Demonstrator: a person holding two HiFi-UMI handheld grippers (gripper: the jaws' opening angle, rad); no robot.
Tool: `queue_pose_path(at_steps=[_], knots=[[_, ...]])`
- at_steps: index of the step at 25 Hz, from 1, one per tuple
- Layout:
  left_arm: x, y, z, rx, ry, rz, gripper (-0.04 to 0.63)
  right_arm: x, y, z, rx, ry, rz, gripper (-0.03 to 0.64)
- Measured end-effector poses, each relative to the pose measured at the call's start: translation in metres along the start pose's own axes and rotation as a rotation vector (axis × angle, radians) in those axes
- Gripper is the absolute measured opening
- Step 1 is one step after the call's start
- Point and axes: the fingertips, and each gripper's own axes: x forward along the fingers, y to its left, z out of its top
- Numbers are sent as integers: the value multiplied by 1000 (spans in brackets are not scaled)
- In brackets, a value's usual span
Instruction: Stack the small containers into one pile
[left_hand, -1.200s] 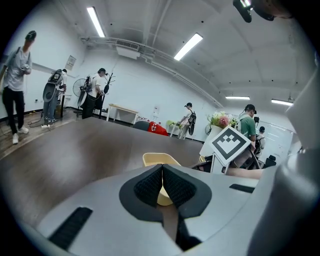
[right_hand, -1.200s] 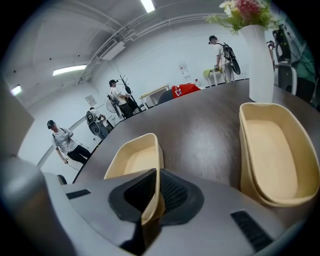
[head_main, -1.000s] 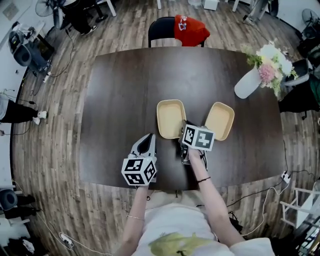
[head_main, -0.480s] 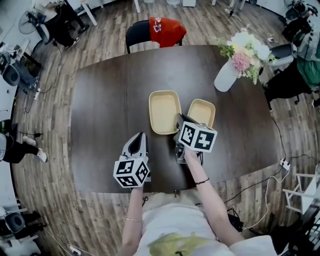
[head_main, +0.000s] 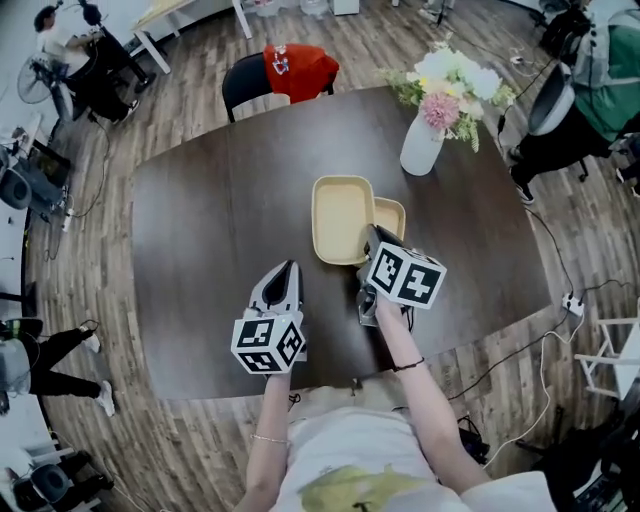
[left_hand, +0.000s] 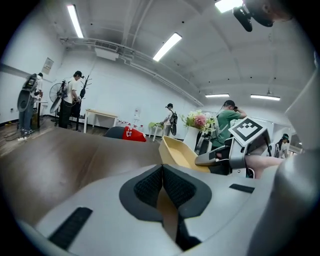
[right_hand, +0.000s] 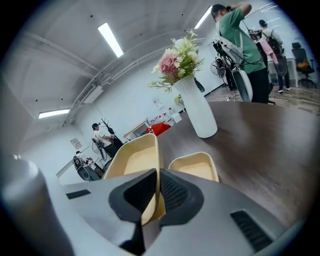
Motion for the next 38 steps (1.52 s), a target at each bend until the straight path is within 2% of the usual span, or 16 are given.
queue_pose_path(at_steps=[12,18,38], knots=[[26,-33,-4,33,35,-129,26,-22,-56,4,70,-66,-164,35],[32,-39,-9,37,53,-161,26,-26,-78,-1,107,-77,-229,35],[35,-37,-18,35,82,-182,26,-12,-92,-23,103,-32,-295,35]])
